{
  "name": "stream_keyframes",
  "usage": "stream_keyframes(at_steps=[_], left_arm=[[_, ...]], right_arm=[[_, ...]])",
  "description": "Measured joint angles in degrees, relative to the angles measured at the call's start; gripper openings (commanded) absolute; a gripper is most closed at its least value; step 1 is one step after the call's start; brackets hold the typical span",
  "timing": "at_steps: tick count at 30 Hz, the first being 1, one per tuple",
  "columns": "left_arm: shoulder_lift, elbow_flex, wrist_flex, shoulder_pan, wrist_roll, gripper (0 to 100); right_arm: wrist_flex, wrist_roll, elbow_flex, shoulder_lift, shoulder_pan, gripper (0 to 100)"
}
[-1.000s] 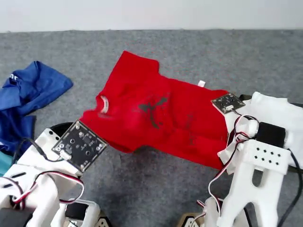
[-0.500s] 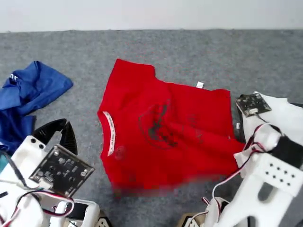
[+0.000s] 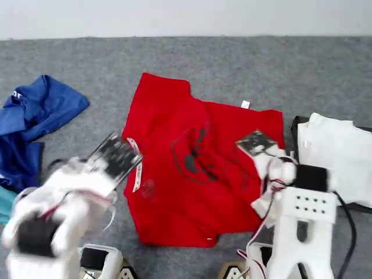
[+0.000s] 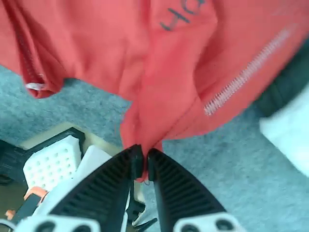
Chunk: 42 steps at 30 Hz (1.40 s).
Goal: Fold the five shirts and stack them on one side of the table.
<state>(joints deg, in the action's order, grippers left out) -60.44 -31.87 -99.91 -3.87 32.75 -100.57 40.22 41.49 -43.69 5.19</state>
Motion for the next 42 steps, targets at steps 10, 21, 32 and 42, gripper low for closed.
stream_keyframes(at_steps=[10, 21, 32, 42], left_arm=[[26.90, -8.53, 3.08, -18.11, -0.18, 13], [57.14, -1.67, 16.62, -26.55, -0.53, 13], [66.90, 0.79, 19.96, -29.01, -0.53, 13], [69.19, 0.79, 21.01, -29.80, -0.53, 5]], right_arm=[[0.35, -3.34, -7.03, 18.11, 0.18, 1.0], [0.88, -3.60, -8.18, 23.21, 0.18, 1.0], [0.88, -3.60, -8.18, 23.21, 0.18, 1.0], [0.88, -5.27, -8.18, 23.21, 0.18, 1.0]])
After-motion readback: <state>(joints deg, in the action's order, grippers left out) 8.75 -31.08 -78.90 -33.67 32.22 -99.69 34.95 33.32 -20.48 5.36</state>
